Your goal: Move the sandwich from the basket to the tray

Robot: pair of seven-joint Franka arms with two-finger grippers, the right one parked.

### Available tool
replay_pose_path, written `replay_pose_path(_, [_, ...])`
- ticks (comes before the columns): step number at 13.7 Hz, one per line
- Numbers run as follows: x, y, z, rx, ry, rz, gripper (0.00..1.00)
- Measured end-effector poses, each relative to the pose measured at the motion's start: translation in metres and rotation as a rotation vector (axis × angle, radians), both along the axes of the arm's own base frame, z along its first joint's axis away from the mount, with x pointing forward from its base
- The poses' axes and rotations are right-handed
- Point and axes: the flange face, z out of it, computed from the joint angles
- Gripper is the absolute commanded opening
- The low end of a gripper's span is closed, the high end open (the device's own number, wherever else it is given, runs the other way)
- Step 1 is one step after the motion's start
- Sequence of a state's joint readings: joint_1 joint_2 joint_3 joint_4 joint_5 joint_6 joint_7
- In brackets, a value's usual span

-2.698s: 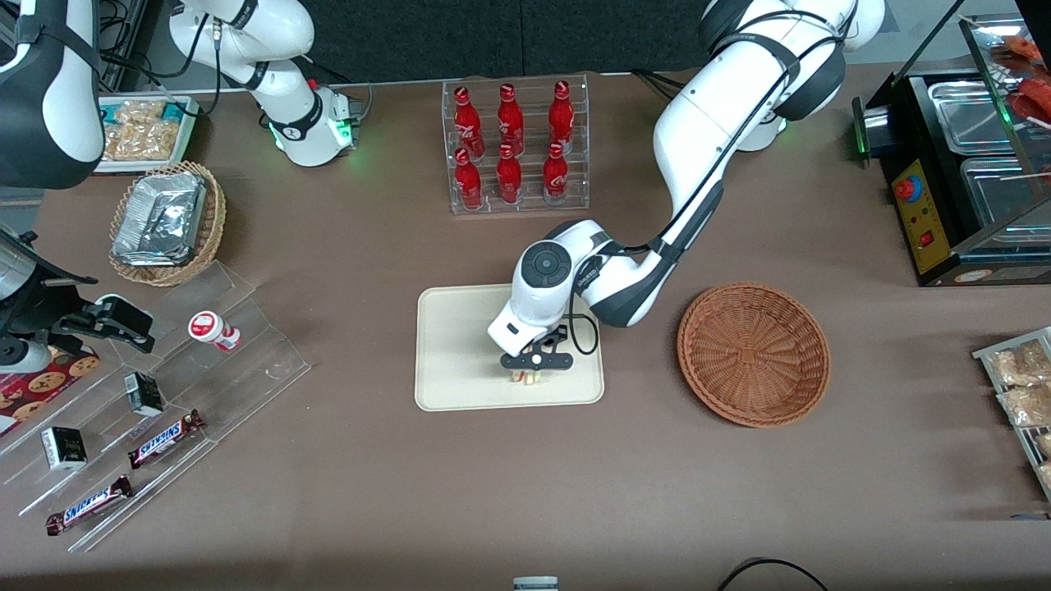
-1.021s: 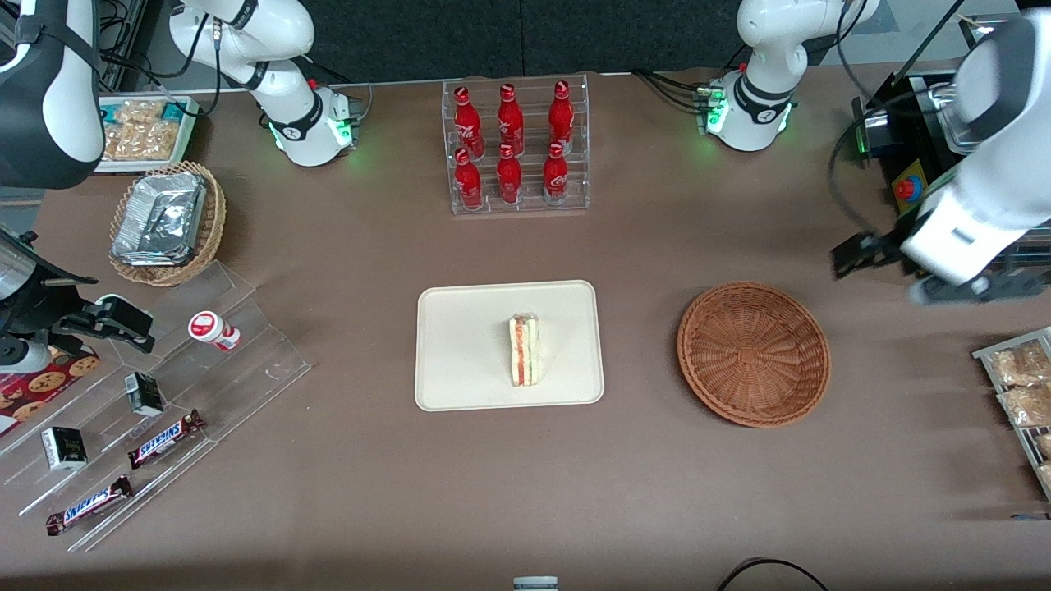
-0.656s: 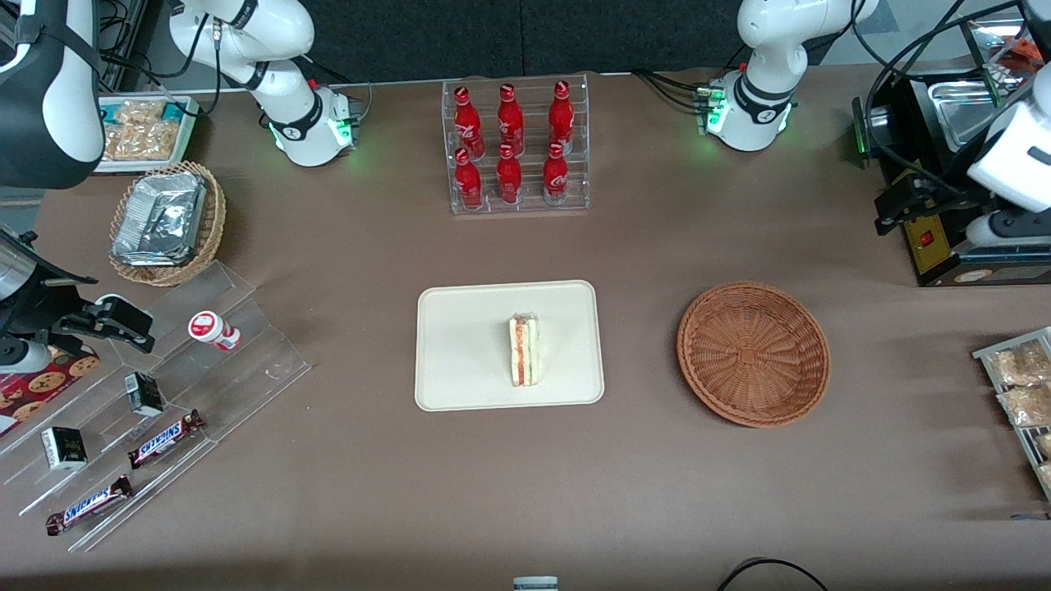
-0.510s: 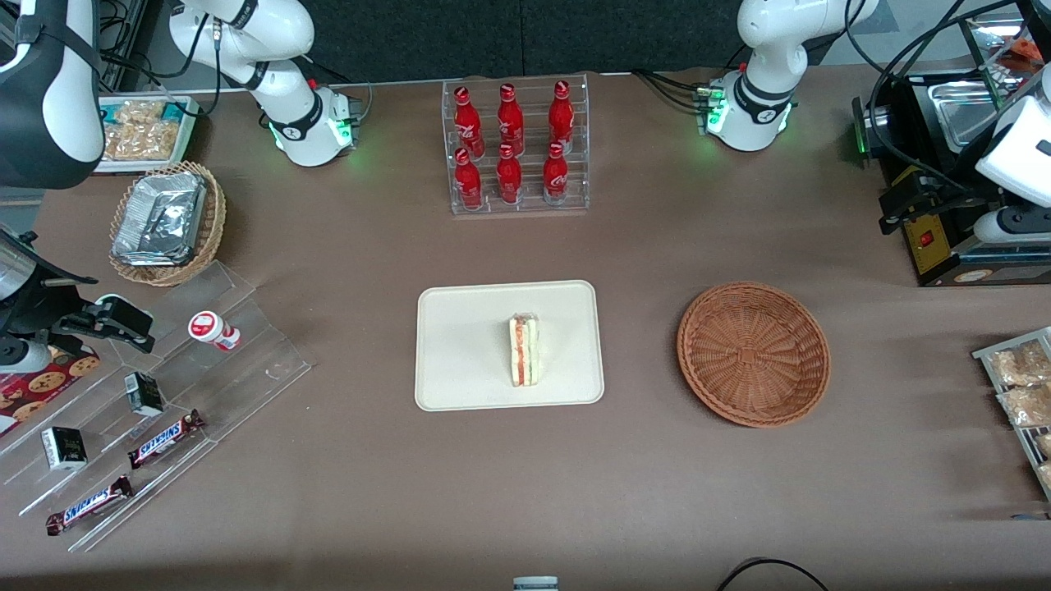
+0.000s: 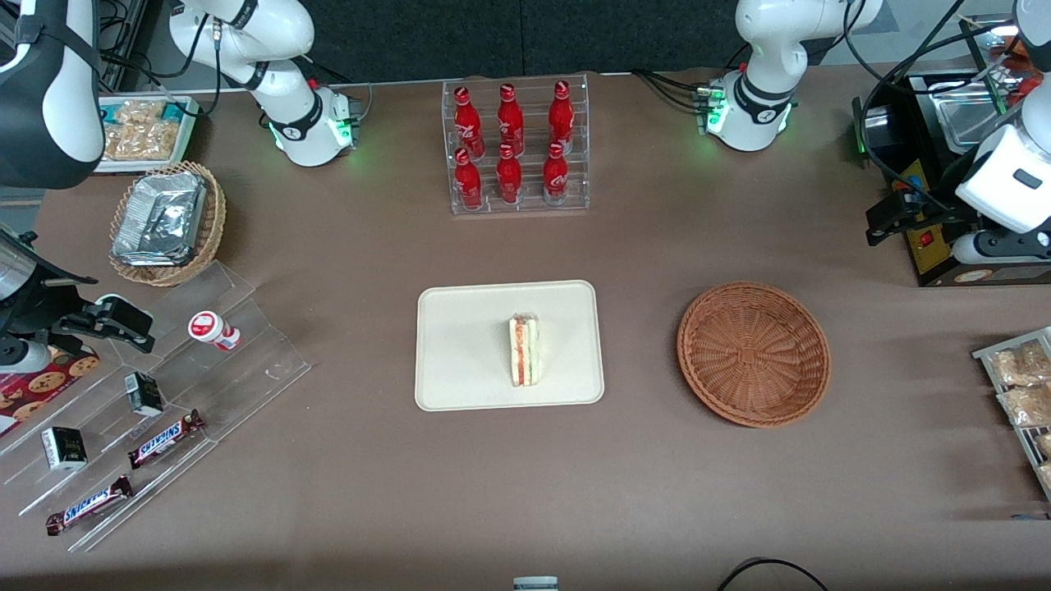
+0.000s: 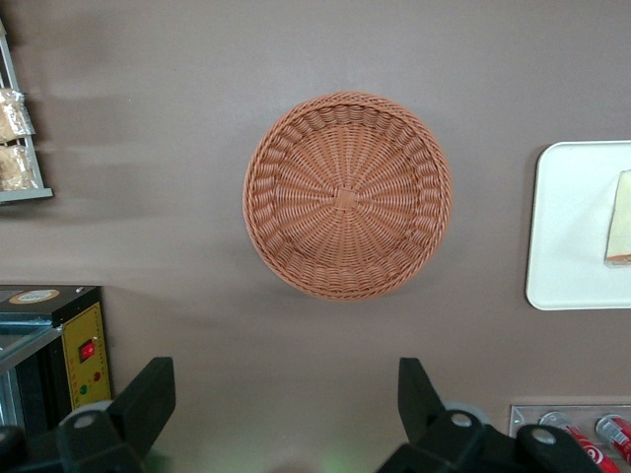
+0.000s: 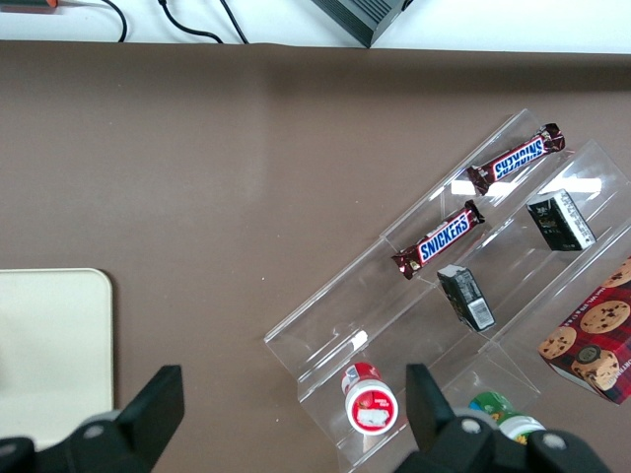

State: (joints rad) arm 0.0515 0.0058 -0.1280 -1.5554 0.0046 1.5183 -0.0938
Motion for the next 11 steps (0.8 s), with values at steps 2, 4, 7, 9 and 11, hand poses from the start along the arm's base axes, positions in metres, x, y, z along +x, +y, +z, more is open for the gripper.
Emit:
replay_pose_path(2, [0.0003,0.0042,0.0003,0.0,-0.001,0.006,1.0])
replay_pose_path(4, [0.0007,0.0063,-0.0001,0.0,0.0,0.008,1.0])
replay_pose_path(7, [0.0018,0.0053,-0.0023,0.0,0.004,0.006,1.0])
replay_pose_path(9, [0.0018,0.0047,-0.0024,0.0,0.004,0.005,1.0])
replay_pose_path(11, [0.0017,0.0044,-0.002,0.0,0.003,0.003,1.0])
